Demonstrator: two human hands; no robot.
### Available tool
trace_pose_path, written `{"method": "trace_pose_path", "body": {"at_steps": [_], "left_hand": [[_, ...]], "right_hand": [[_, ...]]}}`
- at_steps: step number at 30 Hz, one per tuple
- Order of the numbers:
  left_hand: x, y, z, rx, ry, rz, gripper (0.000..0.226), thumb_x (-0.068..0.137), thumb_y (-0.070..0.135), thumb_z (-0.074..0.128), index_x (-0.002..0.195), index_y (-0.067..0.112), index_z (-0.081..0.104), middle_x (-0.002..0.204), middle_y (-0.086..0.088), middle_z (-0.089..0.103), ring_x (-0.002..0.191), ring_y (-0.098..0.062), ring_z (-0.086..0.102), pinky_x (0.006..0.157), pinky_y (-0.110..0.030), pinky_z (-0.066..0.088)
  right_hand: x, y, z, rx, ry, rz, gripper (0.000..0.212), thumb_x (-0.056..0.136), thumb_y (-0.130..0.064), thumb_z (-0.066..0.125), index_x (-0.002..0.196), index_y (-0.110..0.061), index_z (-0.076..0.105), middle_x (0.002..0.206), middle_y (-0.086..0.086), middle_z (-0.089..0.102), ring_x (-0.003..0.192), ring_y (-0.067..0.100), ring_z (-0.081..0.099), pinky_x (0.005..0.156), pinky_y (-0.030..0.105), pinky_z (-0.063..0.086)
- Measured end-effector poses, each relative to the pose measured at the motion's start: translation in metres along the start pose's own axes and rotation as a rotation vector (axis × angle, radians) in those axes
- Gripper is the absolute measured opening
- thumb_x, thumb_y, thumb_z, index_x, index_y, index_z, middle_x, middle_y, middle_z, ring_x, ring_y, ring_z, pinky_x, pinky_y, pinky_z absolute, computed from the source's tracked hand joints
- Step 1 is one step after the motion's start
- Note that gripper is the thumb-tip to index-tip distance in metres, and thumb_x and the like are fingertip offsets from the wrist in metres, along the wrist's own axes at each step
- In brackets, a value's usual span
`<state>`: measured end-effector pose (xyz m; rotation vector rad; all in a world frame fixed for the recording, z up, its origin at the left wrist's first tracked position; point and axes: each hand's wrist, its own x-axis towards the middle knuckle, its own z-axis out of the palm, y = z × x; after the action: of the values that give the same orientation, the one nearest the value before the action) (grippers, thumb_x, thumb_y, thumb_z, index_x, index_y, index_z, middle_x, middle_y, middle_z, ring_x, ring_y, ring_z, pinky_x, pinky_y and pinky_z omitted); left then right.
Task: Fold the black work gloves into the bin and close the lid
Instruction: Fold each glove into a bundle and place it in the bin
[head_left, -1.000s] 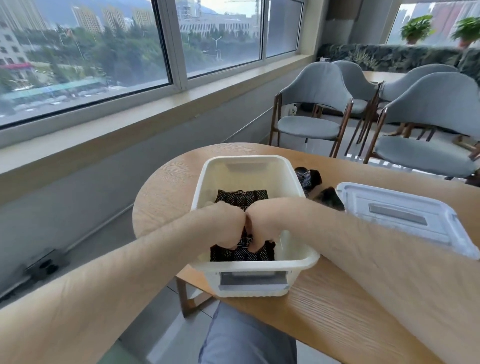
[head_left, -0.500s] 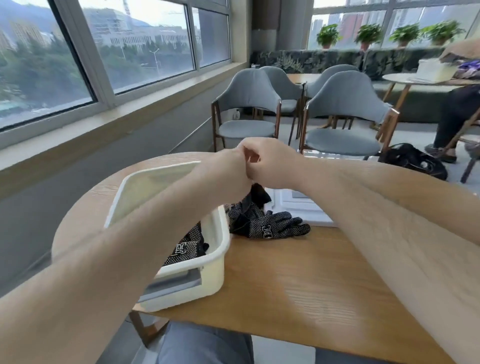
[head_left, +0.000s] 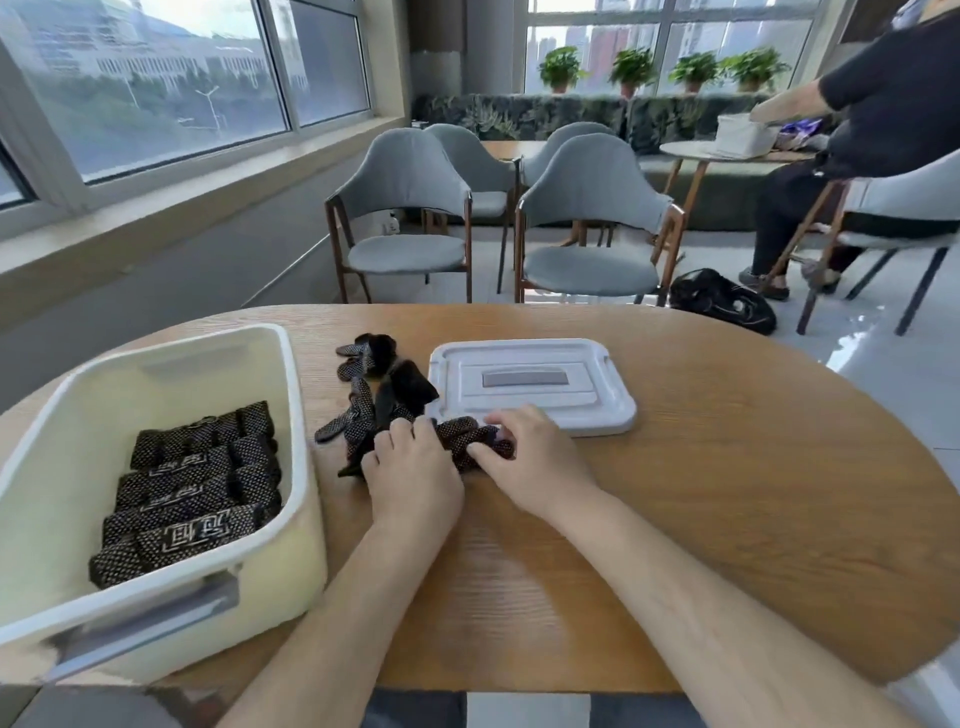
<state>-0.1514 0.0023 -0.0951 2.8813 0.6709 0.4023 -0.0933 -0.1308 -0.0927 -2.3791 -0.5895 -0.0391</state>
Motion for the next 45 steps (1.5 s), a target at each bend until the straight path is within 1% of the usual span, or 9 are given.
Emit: {"method": "trace_pose_path", "body": {"at_steps": [4,11,15,22,26,29,32,39,45], "left_hand": [[0.004,-0.013,0.021,-0.071,0.179,0.118,0.027,0.073,0.018,0.083,0.093,0.012,0.066,0.089,-0.007,0.06,0.083,-0.033,0.062,0.073,-0.044,0.049],[0.009,-0.008,0.022,-0.391,0.252,0.303,0.027,0.087,0.036,0.076,0.102,0.015,0.067,0.094,-0.001,0.066,0.086,-0.029,0.067,0.072,-0.041,0.049],[0.013,0.007,0.016,-0.602,0.105,0.304,0.034,0.088,0.044,0.074,0.101,0.016,0.06,0.091,0.013,0.053,0.085,-0.017,0.058,0.07,-0.035,0.047],[0.017,0.019,0.018,-0.508,0.067,0.28,0.023,0.096,0.042,0.063,0.094,0.021,0.054,0.072,0.01,0.051,0.07,-0.016,0.051,0.061,-0.033,0.039],[0.008,0.011,0.02,-0.784,-0.015,0.365,0.009,0.098,0.024,0.061,0.101,0.025,0.069,0.071,0.018,0.062,0.065,-0.001,0.058,0.064,-0.027,0.047],[0.007,0.007,0.015,-0.984,-0.134,0.44,0.033,0.093,0.001,0.049,0.106,0.022,0.072,0.082,0.014,0.071,0.075,-0.005,0.068,0.064,-0.023,0.054],[0.005,0.01,0.019,-0.958,-0.081,0.461,0.038,0.088,-0.006,0.049,0.11,0.016,0.07,0.092,0.014,0.071,0.085,-0.003,0.067,0.074,-0.015,0.048],[0.011,0.009,0.028,-0.819,0.049,0.266,0.022,0.09,0.033,0.072,0.099,0.021,0.056,0.09,0.01,0.053,0.084,-0.006,0.052,0.078,-0.015,0.042],[0.008,0.014,0.019,-1.017,-0.22,0.105,0.028,0.096,0.051,0.061,0.112,0.029,0.052,0.08,0.004,0.073,0.071,-0.001,0.067,0.072,-0.023,0.049]], "right_hand": [[-0.004,0.008,0.029,-0.028,0.111,0.001,0.037,0.092,-0.047,0.068,0.125,-0.031,0.067,0.111,-0.01,0.052,0.106,0.014,0.058,0.086,0.031,0.048],[-0.005,0.02,0.027,0.212,0.398,-0.014,0.013,0.099,-0.019,0.063,0.108,-0.018,0.073,0.104,-0.007,0.057,0.091,0.001,0.056,0.083,0.025,0.05],[-0.004,0.032,0.016,0.23,0.464,0.016,0.014,0.099,-0.016,0.061,0.109,-0.022,0.07,0.106,-0.009,0.064,0.096,-0.002,0.056,0.087,0.024,0.05],[-0.01,0.039,0.012,0.033,0.544,-0.123,0.014,0.091,-0.021,0.058,0.099,-0.018,0.069,0.104,-0.004,0.059,0.103,0.016,0.054,0.093,0.025,0.045],[-0.015,0.031,0.009,0.16,0.29,-0.192,0.019,0.102,-0.034,0.056,0.108,-0.021,0.068,0.091,-0.014,0.067,0.089,0.005,0.061,0.078,0.019,0.048],[-0.016,0.03,0.005,0.353,0.178,-0.111,0.029,0.098,-0.046,0.061,0.12,-0.028,0.062,0.103,-0.021,0.069,0.103,-0.005,0.064,0.086,0.01,0.046],[-0.012,0.038,0.006,0.48,0.185,-0.02,0.032,0.096,-0.026,0.07,0.126,-0.028,0.059,0.111,-0.014,0.072,0.108,0.005,0.067,0.097,0.024,0.052],[-0.01,0.04,-0.005,0.703,0.265,0.078,0.025,0.101,-0.014,0.061,0.12,-0.031,0.063,0.116,-0.012,0.069,0.11,-0.005,0.063,0.093,0.017,0.048],[-0.005,0.039,-0.011,0.998,0.278,0.148,0.023,0.106,-0.01,0.052,0.116,-0.023,0.067,0.104,-0.003,0.076,0.103,0.012,0.071,0.092,0.03,0.054]]}}
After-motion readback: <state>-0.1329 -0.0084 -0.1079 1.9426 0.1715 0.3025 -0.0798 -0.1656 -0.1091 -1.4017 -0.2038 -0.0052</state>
